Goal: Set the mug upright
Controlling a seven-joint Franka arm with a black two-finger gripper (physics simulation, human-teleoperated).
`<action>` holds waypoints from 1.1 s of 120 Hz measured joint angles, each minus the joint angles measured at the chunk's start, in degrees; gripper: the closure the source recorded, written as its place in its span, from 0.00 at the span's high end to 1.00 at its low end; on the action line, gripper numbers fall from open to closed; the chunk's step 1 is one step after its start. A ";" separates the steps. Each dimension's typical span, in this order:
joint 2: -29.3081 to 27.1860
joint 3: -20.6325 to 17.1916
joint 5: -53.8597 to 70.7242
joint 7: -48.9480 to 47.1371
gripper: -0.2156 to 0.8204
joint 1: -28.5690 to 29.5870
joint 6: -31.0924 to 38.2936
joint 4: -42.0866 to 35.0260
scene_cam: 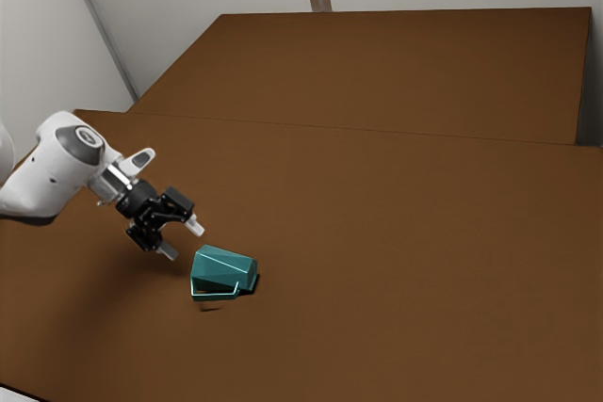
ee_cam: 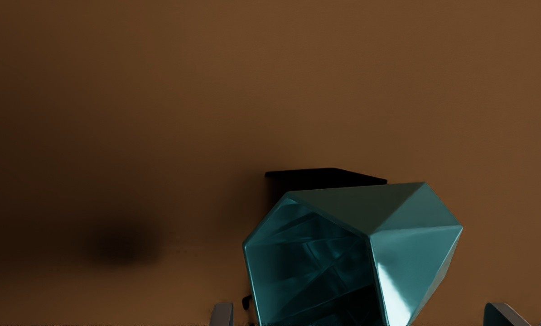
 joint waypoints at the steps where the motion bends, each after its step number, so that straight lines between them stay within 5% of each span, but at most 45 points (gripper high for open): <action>1: 0.00 0.00 -0.11 0.06 0.79 0.00 -0.02 -0.10; 64: 3.34 0.01 -7.74 2.91 0.78 -3.95 0.09 -1.43; 132: 3.55 -0.01 -11.26 4.95 0.21 -5.62 0.57 -1.46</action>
